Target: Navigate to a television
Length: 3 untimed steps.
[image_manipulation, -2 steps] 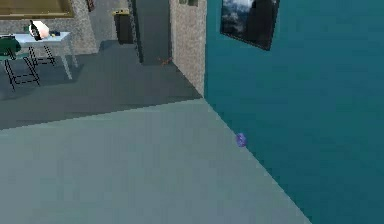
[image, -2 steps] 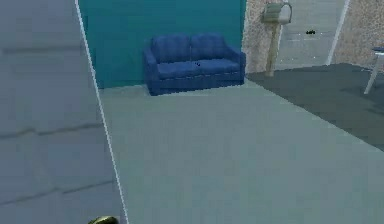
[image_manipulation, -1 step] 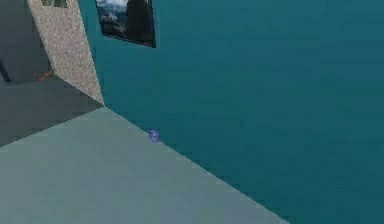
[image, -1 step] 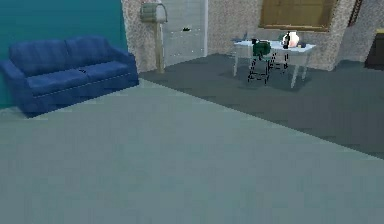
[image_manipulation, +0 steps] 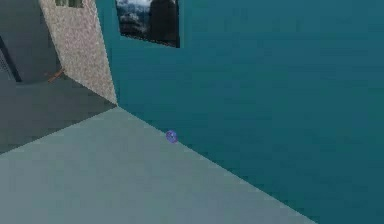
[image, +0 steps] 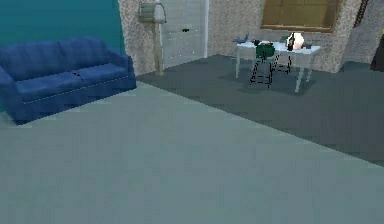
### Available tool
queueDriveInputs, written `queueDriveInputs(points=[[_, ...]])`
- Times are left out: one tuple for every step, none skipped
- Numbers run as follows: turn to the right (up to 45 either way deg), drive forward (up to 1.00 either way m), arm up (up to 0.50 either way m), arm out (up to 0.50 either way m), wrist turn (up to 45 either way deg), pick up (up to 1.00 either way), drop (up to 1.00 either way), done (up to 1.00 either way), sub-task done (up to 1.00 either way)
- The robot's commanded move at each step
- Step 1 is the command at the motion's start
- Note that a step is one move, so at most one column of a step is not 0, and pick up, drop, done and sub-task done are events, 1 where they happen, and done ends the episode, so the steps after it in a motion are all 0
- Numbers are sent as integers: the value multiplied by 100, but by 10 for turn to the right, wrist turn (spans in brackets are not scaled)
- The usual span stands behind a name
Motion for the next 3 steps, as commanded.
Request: queueDriveInputs(points=[[450, 0, 0, 0, 0, 0, 0, 0, 0], [210, 0, 0, 0, 0, 0, 0, 0, 0], [0, 25, 0, 0, 0, 0, 0, 0, 0]])
